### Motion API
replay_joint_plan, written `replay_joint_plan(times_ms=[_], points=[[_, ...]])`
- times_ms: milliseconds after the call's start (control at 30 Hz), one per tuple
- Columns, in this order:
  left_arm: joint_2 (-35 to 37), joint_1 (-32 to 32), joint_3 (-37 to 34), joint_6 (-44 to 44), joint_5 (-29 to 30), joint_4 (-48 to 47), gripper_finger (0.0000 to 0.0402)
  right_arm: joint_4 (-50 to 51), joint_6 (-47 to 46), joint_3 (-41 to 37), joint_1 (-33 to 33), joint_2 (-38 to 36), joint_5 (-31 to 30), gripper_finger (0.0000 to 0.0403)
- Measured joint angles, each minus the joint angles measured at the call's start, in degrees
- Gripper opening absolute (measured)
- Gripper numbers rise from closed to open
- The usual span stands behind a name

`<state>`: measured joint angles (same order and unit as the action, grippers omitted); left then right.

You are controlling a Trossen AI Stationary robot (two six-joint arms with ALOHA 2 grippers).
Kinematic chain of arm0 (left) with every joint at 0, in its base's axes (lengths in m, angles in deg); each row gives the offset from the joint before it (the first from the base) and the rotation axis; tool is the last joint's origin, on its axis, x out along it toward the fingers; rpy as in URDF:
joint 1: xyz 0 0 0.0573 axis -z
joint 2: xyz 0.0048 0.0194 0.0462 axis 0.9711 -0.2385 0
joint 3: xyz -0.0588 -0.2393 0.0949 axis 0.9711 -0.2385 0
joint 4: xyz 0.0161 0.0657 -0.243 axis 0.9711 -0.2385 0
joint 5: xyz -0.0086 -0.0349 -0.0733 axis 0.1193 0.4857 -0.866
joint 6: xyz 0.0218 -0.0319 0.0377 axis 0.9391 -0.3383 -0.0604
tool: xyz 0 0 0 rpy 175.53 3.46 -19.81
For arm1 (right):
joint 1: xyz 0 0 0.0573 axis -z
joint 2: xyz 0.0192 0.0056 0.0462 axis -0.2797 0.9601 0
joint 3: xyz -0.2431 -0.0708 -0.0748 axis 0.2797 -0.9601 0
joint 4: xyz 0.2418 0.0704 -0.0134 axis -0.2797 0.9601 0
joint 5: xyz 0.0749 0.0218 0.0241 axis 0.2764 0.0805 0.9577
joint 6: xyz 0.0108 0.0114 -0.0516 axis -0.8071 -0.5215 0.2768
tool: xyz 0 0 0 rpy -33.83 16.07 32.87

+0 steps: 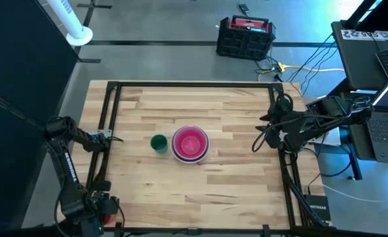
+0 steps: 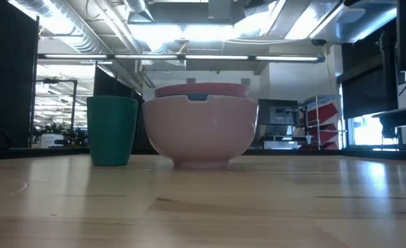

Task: Nest bowls inside each other
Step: Stack the orange cup into the green cup

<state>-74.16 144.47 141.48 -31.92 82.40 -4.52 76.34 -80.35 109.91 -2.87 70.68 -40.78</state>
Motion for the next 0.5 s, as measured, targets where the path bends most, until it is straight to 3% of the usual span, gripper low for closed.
replay_joint_plan(times_ms=[133,500], points=[[0.55,-0.01,-3.03,0.05,-0.08,5.84,0.0131,-0.02,-0.33,0.0,0.0,0.0,0.02,0.02],[0.61,-1.35,-8.46,1.94,-2.96,8.72,0.0049,-0.34,-1.41,0.0,0.0,0.0,0.04,0.02]])
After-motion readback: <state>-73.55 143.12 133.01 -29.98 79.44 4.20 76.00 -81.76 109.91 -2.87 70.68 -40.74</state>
